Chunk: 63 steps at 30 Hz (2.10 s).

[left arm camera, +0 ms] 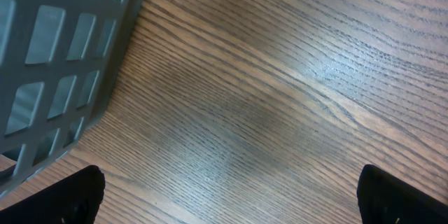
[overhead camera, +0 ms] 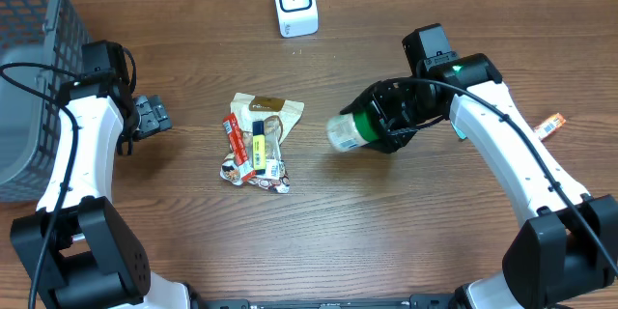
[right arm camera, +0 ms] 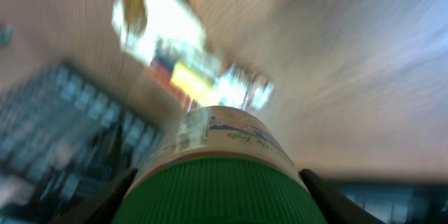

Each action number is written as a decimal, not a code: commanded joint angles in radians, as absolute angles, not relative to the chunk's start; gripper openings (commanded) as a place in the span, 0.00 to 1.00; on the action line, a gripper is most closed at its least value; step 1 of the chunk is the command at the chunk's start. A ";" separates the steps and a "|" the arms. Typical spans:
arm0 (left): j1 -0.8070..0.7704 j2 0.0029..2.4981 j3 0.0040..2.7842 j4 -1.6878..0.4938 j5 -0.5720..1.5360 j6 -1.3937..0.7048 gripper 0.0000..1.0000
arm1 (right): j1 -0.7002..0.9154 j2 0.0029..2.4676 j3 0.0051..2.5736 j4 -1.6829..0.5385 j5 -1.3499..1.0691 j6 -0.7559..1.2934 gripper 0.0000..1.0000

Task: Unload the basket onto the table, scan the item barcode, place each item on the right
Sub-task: 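Lift the jar and carry it toward the white scanner, then hold the jar under the white scanner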

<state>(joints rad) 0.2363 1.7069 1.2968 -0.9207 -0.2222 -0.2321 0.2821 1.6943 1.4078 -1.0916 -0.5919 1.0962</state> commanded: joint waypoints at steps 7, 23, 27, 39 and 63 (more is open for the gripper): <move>0.235 1.687 1.312 -0.923 -0.236 -0.221 1.00 | 0.278 1.678 1.427 -0.944 -0.099 0.820 0.07; 0.235 1.687 1.312 -0.923 -0.236 -0.221 1.00 | 0.289 1.684 2.077 -1.248 -0.350 0.386 0.04; 0.235 1.687 1.312 -0.923 -0.236 -0.221 1.00 | 0.289 1.685 2.115 -1.197 -0.350 0.388 0.04; 0.235 1.687 1.312 -0.923 -0.236 -0.221 1.00 | 0.355 1.932 2.114 -0.865 -0.247 0.387 0.04; 0.235 1.687 1.312 -0.922 -0.236 -0.221 1.00 | 0.361 2.470 2.114 0.109 -0.093 0.556 0.04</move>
